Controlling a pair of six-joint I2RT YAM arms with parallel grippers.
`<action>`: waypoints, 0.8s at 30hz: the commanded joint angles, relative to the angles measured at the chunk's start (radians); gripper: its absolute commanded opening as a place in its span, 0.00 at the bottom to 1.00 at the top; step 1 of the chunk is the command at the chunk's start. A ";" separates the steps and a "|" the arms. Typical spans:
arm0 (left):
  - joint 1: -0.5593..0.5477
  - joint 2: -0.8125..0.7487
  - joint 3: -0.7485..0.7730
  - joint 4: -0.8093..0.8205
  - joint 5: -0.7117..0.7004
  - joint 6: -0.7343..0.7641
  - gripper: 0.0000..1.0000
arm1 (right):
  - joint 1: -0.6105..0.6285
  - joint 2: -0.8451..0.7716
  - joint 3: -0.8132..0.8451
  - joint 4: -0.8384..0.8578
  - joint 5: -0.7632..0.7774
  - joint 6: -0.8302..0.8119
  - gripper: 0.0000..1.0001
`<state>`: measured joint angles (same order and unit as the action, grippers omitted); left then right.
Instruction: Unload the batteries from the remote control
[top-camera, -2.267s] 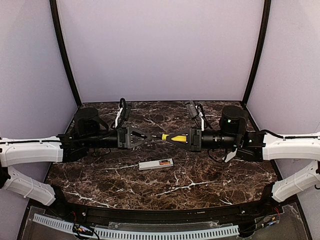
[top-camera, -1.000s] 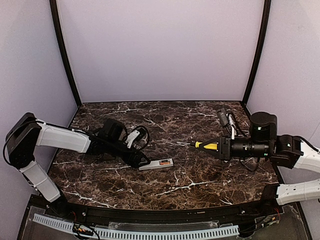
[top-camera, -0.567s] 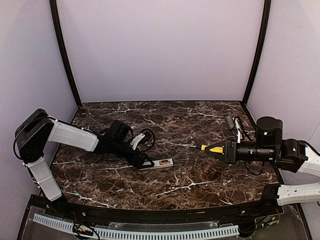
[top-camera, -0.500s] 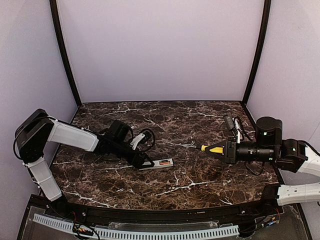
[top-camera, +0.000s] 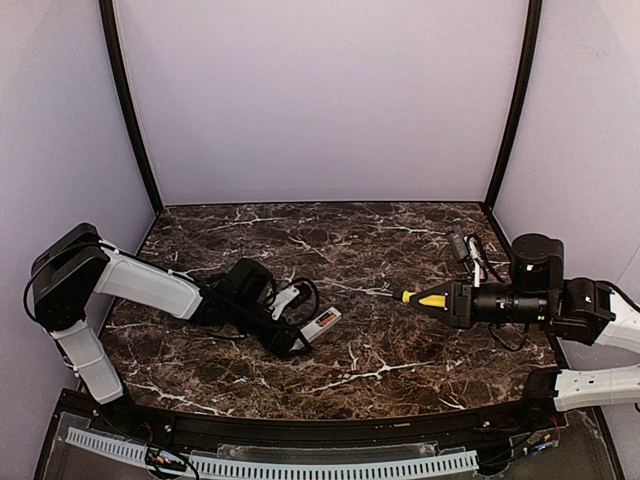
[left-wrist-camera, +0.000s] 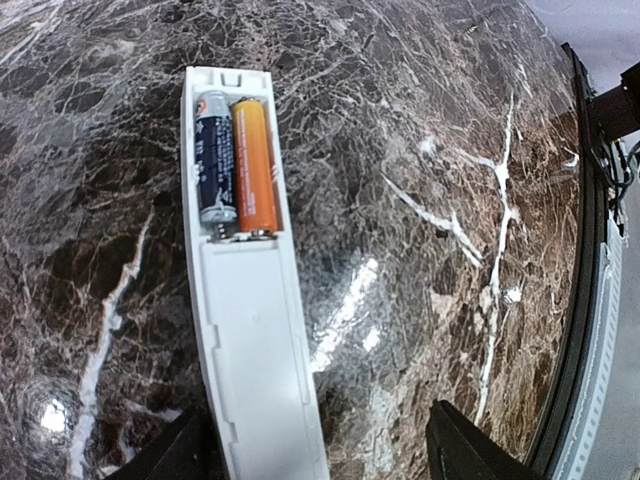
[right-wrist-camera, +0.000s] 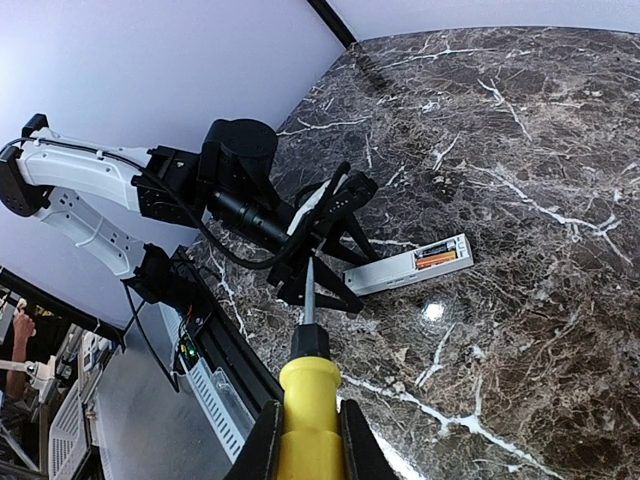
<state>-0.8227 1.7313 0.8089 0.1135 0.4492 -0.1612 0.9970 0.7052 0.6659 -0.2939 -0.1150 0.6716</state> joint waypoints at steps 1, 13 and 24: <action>-0.034 -0.065 -0.031 -0.013 -0.127 -0.027 0.75 | 0.009 0.001 0.003 0.015 -0.002 0.008 0.00; -0.245 -0.136 -0.196 0.223 -0.589 -0.106 0.75 | 0.009 0.001 -0.009 0.019 -0.002 0.019 0.00; -0.282 -0.098 -0.367 0.630 -0.718 -0.024 0.67 | 0.009 0.001 -0.012 0.019 -0.010 0.024 0.00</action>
<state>-1.1038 1.6180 0.4694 0.5720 -0.1951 -0.2153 0.9970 0.7090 0.6647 -0.2939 -0.1162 0.6895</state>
